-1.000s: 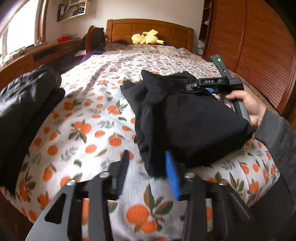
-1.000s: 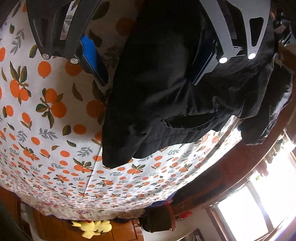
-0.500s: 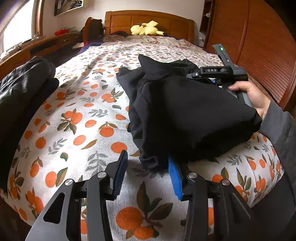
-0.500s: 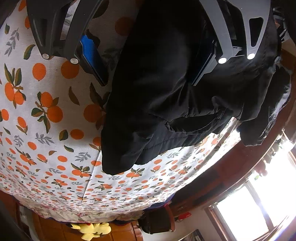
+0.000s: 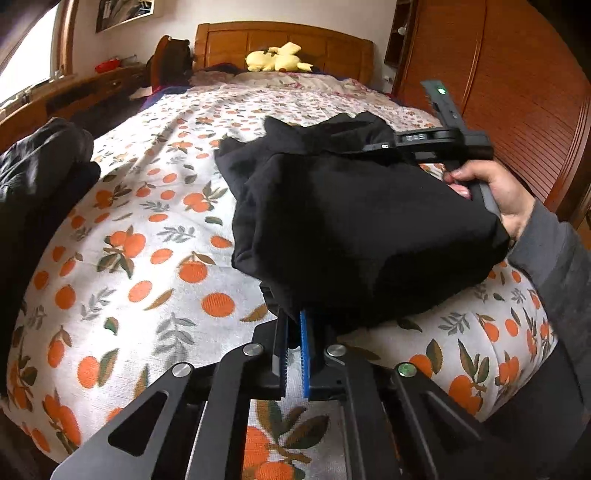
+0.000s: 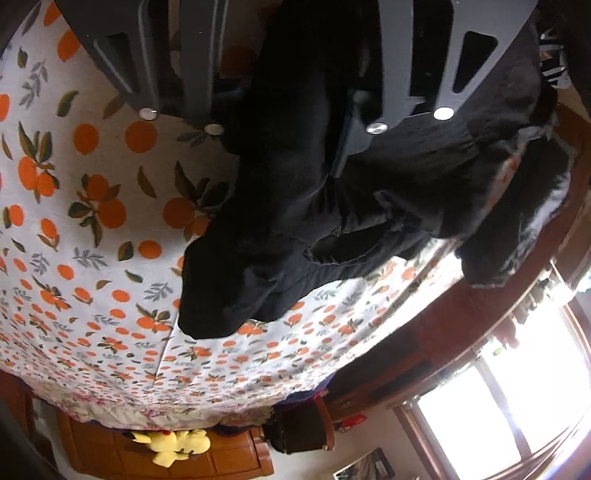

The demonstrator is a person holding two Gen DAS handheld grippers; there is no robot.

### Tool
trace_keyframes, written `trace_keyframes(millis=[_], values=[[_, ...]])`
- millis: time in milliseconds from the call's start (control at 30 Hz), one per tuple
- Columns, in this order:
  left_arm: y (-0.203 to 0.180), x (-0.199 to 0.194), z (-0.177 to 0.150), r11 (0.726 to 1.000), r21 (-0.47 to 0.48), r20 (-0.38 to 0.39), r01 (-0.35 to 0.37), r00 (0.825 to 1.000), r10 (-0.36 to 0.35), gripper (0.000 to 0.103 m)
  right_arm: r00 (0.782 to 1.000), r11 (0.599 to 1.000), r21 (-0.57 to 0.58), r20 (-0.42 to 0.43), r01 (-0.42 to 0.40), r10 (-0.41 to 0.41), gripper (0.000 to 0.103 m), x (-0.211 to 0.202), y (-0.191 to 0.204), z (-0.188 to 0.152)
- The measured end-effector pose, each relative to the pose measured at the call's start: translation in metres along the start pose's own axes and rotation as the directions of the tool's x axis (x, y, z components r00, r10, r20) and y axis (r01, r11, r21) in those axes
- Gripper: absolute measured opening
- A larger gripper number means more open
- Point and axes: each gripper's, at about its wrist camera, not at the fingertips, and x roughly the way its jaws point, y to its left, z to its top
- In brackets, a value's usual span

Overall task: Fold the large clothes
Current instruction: 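Grasp the folded black coat with the left tool while the right tool holds it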

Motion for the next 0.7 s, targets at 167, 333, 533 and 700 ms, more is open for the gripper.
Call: trace_keyframes(millis=[167, 333, 533, 700], values=[[0.019, -0.004, 0.007, 0.999, -0.022, 0.012, -0.024, 1.0, 0.025, 0.006, 0.999, 0.999, -0.029, -0.019, 0.033, -0.034, 0.026, -0.023, 0.006, -0.017], [0.027, -0.002, 0.007, 0.999, -0.034, 0.004, -0.012, 1.0, 0.012, 0.006, 0.998, 0.999, -0.019, -0.036, 0.046, -0.047, 0.036, -0.018, 0.0, -0.019], [0.027, 0.001, 0.004, 0.998, -0.044, -0.007, -0.052, 0.999, 0.052, 0.022, 0.999, 0.998, 0.044, -0.032, 0.045, -0.044, 0.06, -0.003, -0.018, -0.013], [0.033, 0.004, 0.004, 0.996, -0.071, -0.018, -0.049, 0.999, 0.048, 0.03, 0.999, 0.997, 0.074, -0.028, 0.02, -0.018, 0.063, 0.001, -0.021, -0.011]])
